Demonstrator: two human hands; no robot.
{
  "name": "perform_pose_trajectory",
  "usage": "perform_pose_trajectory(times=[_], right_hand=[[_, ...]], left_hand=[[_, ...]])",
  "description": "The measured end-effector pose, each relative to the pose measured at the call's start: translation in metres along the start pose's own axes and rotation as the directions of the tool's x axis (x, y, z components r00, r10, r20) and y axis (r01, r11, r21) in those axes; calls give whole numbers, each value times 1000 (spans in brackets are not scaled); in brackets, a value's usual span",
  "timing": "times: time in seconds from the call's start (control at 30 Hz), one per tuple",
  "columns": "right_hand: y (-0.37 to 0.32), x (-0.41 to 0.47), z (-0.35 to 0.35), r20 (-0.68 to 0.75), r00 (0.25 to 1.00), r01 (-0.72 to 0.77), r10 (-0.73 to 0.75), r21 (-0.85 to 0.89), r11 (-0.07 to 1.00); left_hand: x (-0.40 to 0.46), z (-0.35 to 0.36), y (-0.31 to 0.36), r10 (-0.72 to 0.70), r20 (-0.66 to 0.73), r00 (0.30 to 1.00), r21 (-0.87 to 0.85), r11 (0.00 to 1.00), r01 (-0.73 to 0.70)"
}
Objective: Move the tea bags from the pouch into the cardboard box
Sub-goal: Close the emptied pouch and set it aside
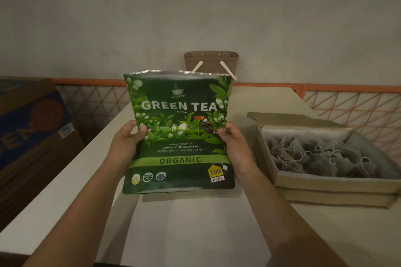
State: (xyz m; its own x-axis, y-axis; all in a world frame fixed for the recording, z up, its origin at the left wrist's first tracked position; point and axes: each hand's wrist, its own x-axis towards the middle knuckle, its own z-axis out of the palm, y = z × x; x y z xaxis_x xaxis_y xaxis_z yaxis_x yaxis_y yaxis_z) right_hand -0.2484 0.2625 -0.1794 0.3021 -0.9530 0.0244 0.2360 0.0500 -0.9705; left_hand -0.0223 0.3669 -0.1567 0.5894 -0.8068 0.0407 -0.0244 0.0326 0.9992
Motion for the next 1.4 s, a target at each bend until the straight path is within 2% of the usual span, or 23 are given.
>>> perform_pose_trajectory(times=[0.07, 0.17, 0.27, 0.37, 0.47, 0.57, 0.67, 0.8, 0.87, 0.93, 1.0, 1.03, 1.07, 1.1, 1.2, 1.27, 1.33, 1.4], right_hand=[[-2, 1, 0, -11, 999, -42, 42, 14, 999], [-4, 4, -4, 13, 998, -67, 67, -22, 998], [-2, 6, -5, 23, 997, -66, 68, -90, 994], [0, 6, -1, 36, 997, -61, 66, -126, 990], [-1, 7, 7, 40, 998, -34, 41, -152, 988], [-10, 7, 8, 61, 998, -17, 24, -111, 994], [-19, 4, 7, 77, 993, -87, 91, -62, 994], [-22, -4, 2, 76, 971, -233, 227, 97, 968], [-20, -8, 2, 143, 945, -325, 295, 303, 896], [-13, -11, 5, 227, 942, -336, 248, 593, 732], [-9, -15, 12, 249, 952, -305, 178, 740, 600], [-9, -18, 16, 257, 956, -291, 144, 759, 582], [-12, -23, 22, 272, 955, -284, 114, 747, 601], [-17, -27, 30, 288, 953, -278, 98, 694, 665], [-27, -34, 51, 291, 955, -180, 63, 396, 900], [-28, -28, 55, 169, 985, -88, 38, 300, 950], [-29, -18, 48, 60, 998, -25, 12, 217, 976], [-34, -11, 37, 88, 996, -38, 28, 112, 993]], left_hand=[[-3, 2, 0, -74, 9, 997, 6, 997, 74], [-2, -4, 3, -289, 46, 956, -111, 950, 292], [3, -16, 8, -456, 289, 842, -183, 837, 516], [0, -20, 18, -453, 466, 760, -110, 823, 558], [-4, -20, 24, -446, 521, 727, -80, 823, 562], [-6, -25, 24, -439, 482, 758, -171, 801, 573], [-7, -27, 24, -436, 446, 781, -181, 811, 557], [-4, -19, 14, -438, 255, 862, -201, 848, 490], [-4, -13, 13, -382, 147, 912, -281, 868, 409], [-1, -9, 10, -318, 55, 946, -434, 846, 310], [-3, -3, 8, -263, -10, 965, -541, 813, 216], [-5, 2, 7, -236, -37, 971, -571, 802, 173], [-8, 9, 6, -207, -58, 977, -601, 789, 131], [-12, 17, 4, -181, -78, 980, -632, 770, 92], [-25, 38, 2, -89, -92, 992, -663, 748, 6], [-28, 40, 1, -21, -84, 996, -528, 849, -26], [-28, 30, 3, -17, -6, 1000, -314, 949, 15], [-28, 22, 7, -89, 152, 984, -146, 983, 112]])
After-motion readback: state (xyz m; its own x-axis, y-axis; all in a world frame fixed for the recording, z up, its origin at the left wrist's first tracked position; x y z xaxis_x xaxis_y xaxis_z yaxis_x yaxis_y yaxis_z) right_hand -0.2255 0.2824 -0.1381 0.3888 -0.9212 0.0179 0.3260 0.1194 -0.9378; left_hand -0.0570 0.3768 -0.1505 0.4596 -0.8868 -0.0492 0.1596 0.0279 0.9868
